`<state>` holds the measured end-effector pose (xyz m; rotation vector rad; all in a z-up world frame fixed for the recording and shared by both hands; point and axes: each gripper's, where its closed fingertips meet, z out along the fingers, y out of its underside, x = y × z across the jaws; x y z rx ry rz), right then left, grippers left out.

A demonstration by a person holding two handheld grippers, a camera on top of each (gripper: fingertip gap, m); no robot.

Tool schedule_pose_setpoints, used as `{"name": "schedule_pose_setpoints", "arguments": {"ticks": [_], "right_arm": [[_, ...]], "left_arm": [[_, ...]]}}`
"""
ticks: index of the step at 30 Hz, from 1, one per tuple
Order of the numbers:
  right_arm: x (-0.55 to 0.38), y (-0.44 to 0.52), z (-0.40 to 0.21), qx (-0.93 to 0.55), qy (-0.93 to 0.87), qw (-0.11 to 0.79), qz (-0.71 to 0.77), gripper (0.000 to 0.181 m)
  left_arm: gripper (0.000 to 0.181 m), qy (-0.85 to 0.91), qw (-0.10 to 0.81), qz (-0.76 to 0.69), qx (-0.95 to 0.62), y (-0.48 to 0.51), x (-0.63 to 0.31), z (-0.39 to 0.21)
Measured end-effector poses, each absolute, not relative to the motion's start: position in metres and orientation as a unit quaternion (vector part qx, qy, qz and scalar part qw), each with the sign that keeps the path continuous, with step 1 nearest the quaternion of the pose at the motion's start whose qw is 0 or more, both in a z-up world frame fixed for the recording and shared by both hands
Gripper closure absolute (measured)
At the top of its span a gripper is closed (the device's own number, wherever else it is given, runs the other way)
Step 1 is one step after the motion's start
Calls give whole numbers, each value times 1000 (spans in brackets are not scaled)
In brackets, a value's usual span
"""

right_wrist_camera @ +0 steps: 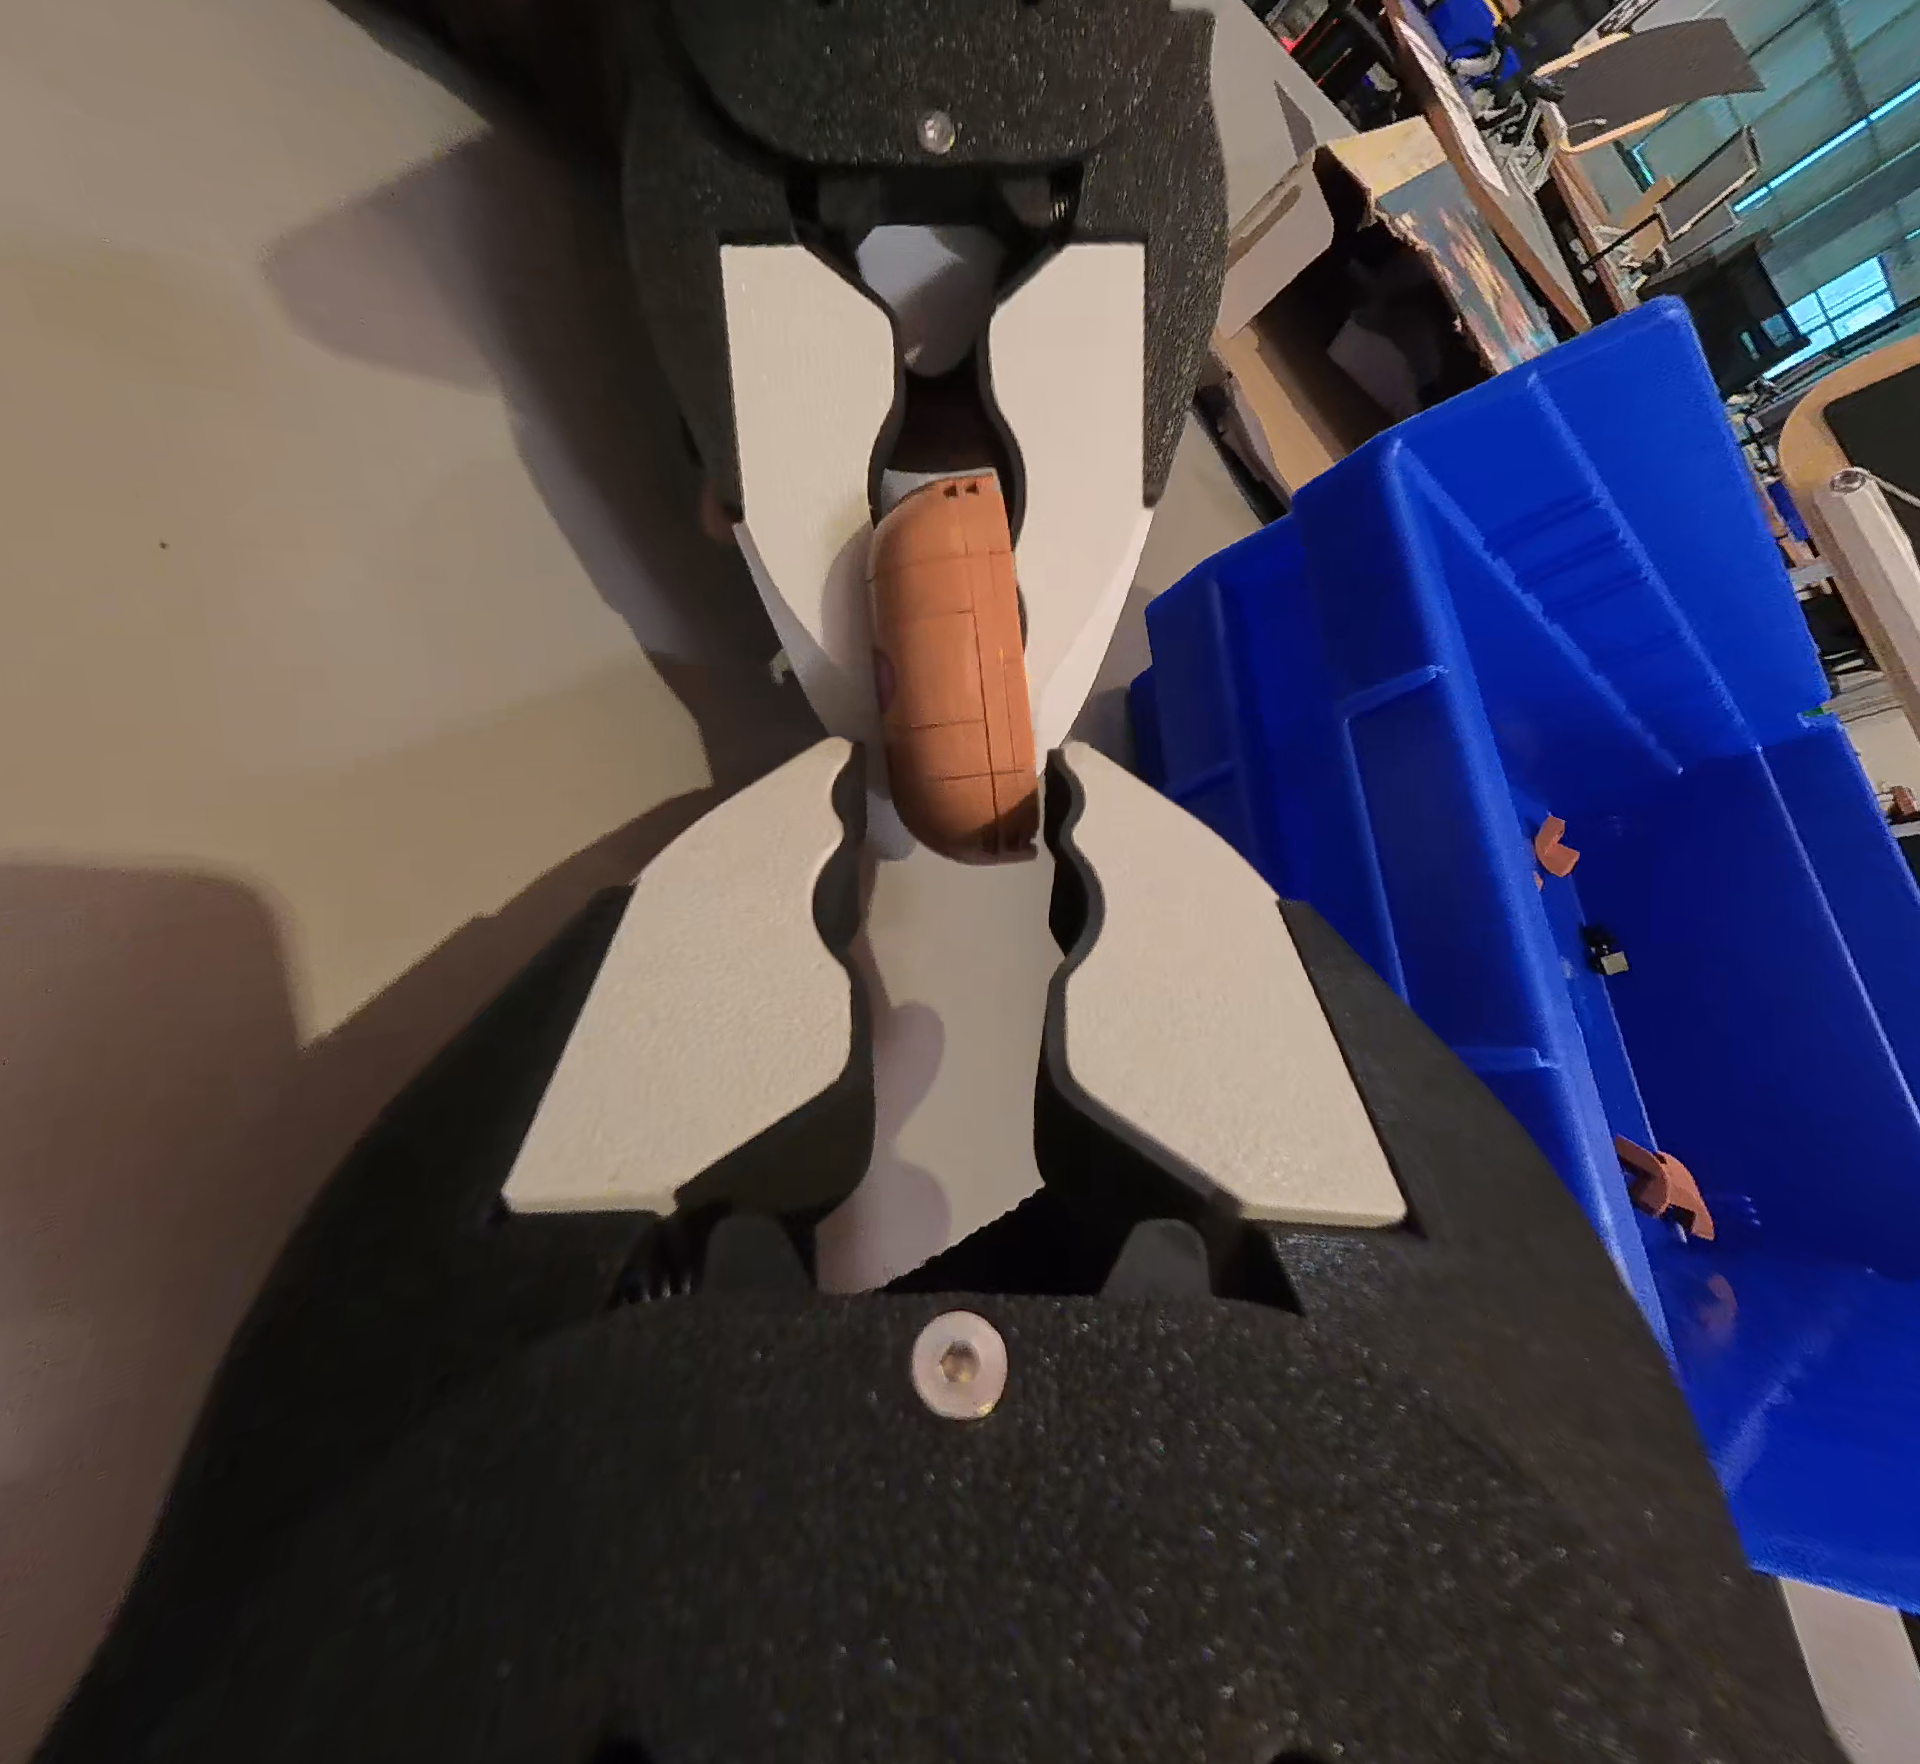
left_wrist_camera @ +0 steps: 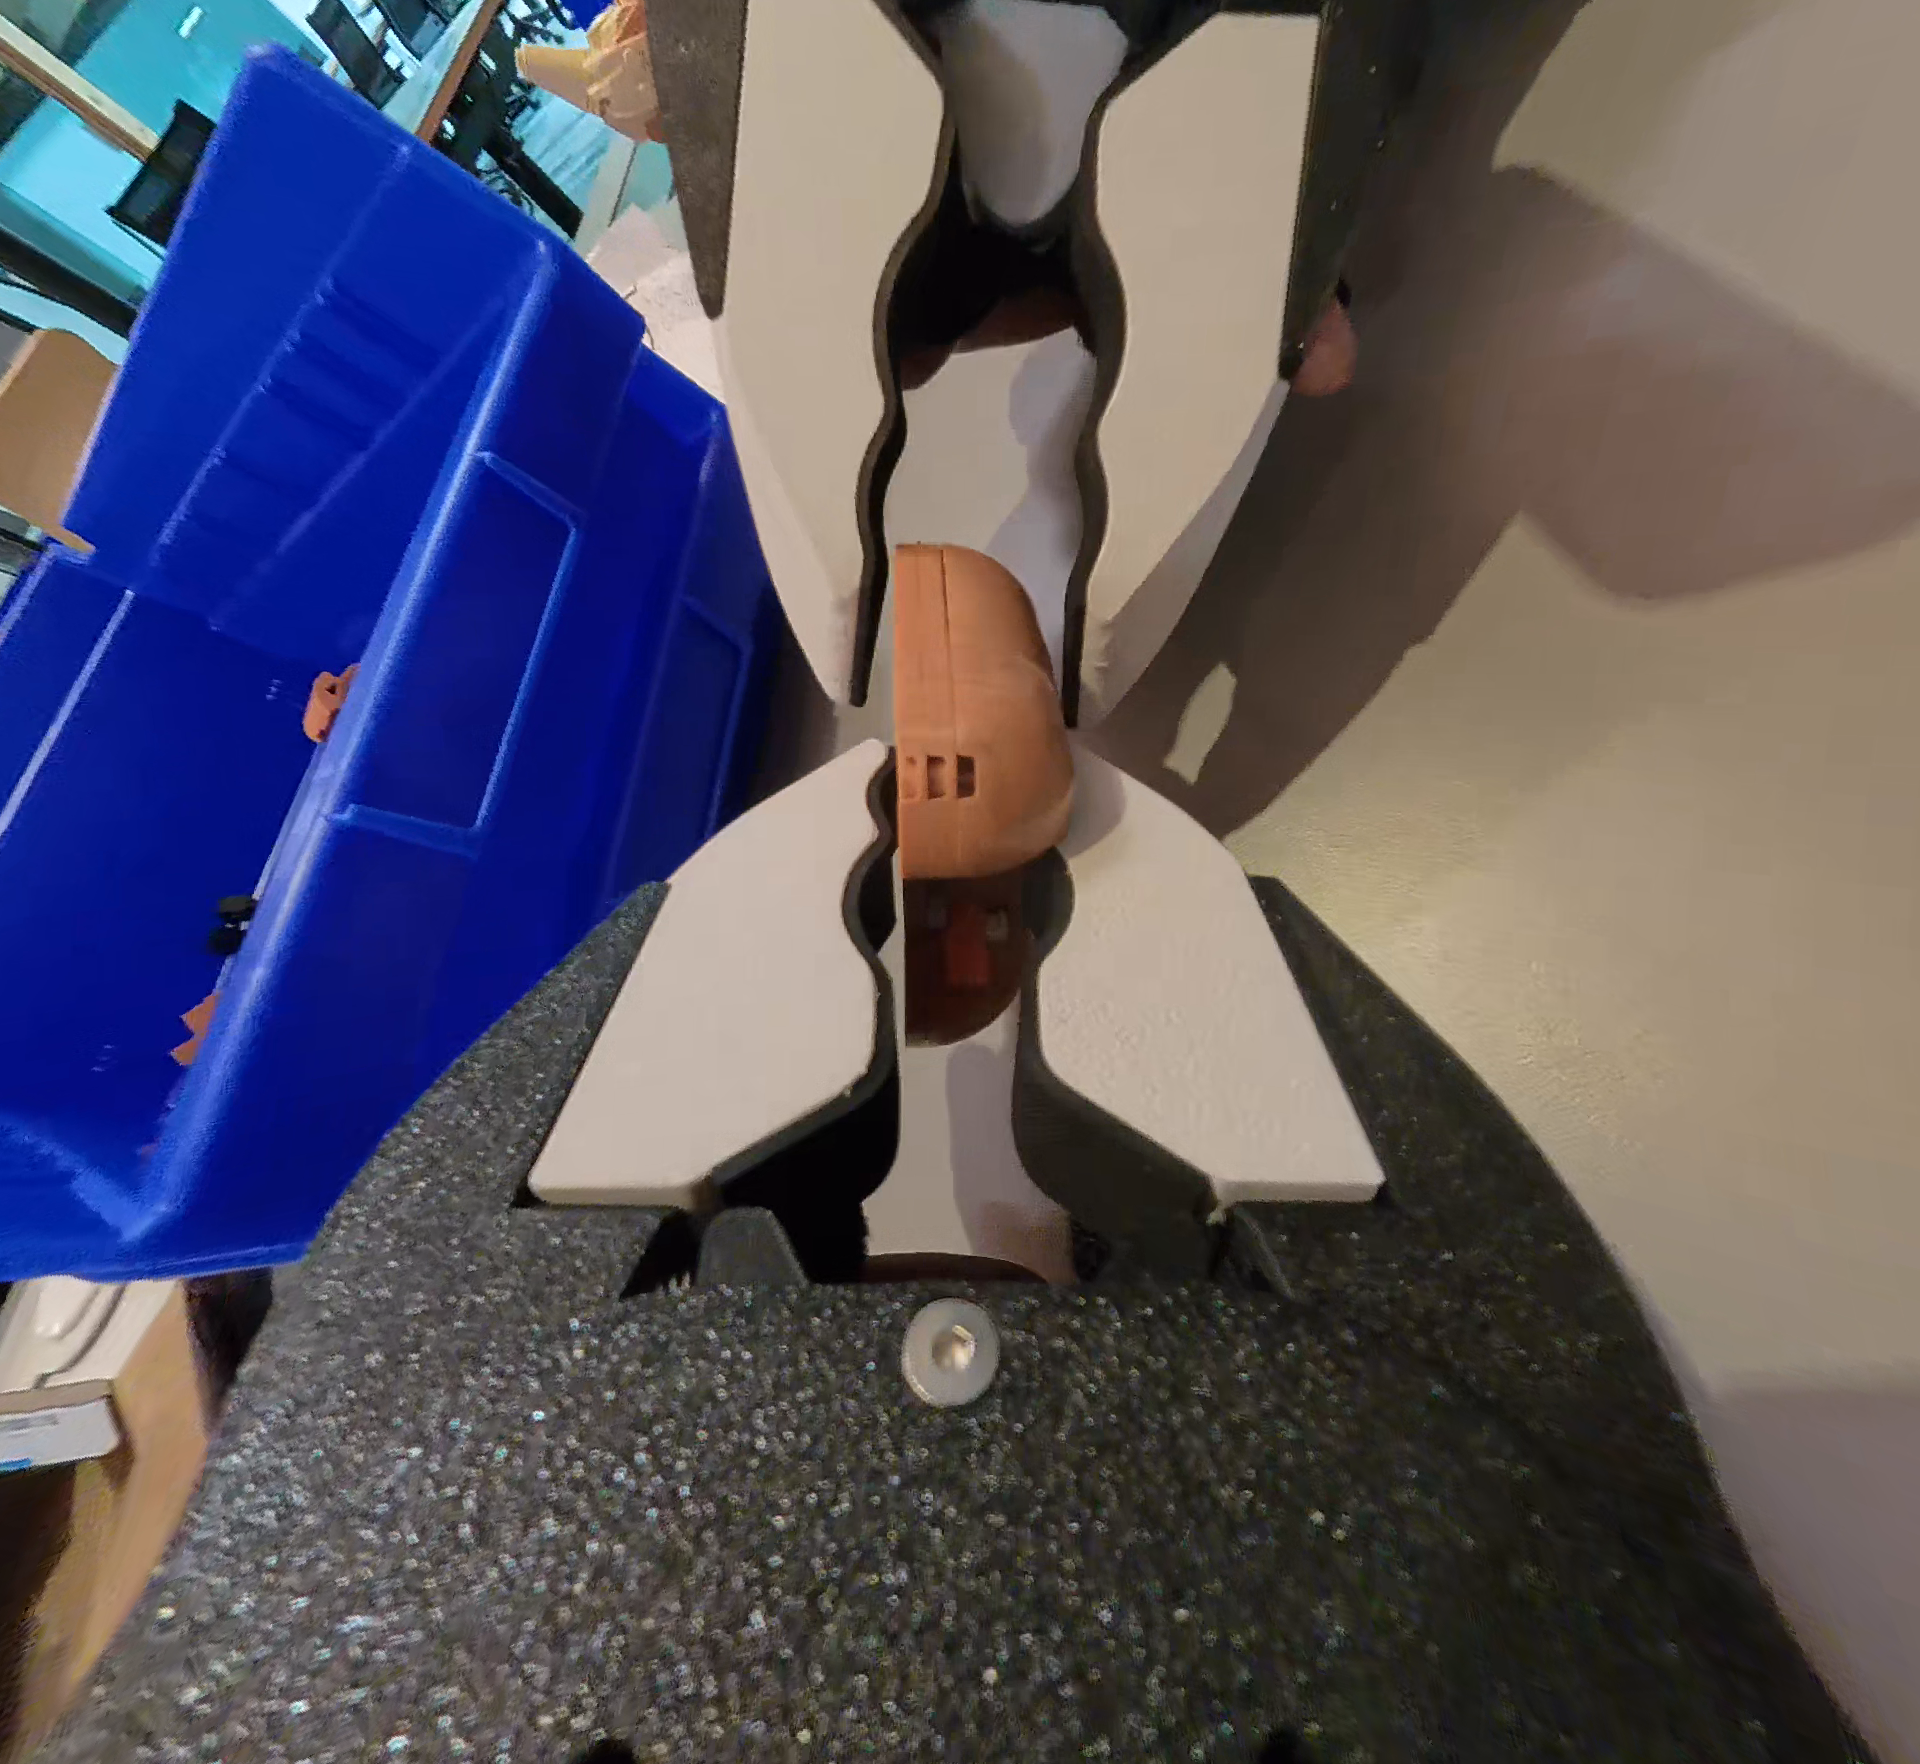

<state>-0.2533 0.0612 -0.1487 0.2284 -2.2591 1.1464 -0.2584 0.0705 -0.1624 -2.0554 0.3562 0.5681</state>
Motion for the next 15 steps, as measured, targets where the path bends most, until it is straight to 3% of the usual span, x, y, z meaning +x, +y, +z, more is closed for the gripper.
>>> {"name": "schedule_pose_setpoints", "arguments": {"ticks": [15], "right_arm": [[-272,66,-149,-52,-863,232,447,150]], "left_arm": [[160,20,479,183,-859,70,-276,-162]]}}
